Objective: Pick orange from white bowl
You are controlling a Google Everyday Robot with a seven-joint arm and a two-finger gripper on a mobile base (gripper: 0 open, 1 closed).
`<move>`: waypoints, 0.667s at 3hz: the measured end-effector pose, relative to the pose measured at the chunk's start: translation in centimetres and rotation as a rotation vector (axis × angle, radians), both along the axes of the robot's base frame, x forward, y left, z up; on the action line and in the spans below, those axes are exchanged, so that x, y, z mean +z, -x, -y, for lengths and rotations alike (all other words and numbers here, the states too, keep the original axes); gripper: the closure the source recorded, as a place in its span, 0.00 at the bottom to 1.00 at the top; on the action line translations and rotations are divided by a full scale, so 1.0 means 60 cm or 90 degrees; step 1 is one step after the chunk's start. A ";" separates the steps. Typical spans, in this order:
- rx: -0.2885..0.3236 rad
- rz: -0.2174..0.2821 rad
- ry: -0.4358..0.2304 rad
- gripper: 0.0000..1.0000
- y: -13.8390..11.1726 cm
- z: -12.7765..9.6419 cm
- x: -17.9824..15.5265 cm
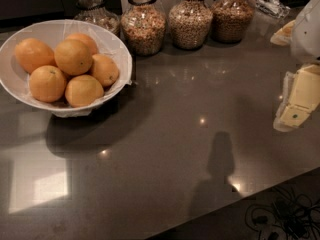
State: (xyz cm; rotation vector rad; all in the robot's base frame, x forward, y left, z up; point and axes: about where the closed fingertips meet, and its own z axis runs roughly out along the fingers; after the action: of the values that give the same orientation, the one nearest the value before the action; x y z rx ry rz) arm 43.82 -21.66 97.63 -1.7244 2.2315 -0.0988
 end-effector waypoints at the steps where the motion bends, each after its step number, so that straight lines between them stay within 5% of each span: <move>1: 0.000 0.000 0.000 0.00 0.000 0.000 0.000; 2: 0.030 0.024 -0.010 0.00 -0.040 -0.051 -0.006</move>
Offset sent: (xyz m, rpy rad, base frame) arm 0.0617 0.0778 -0.0134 0.0416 -0.0790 0.1207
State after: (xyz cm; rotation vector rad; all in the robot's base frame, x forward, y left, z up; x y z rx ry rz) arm 46.22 -18.60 97.30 -1.7505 2.1582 -0.1016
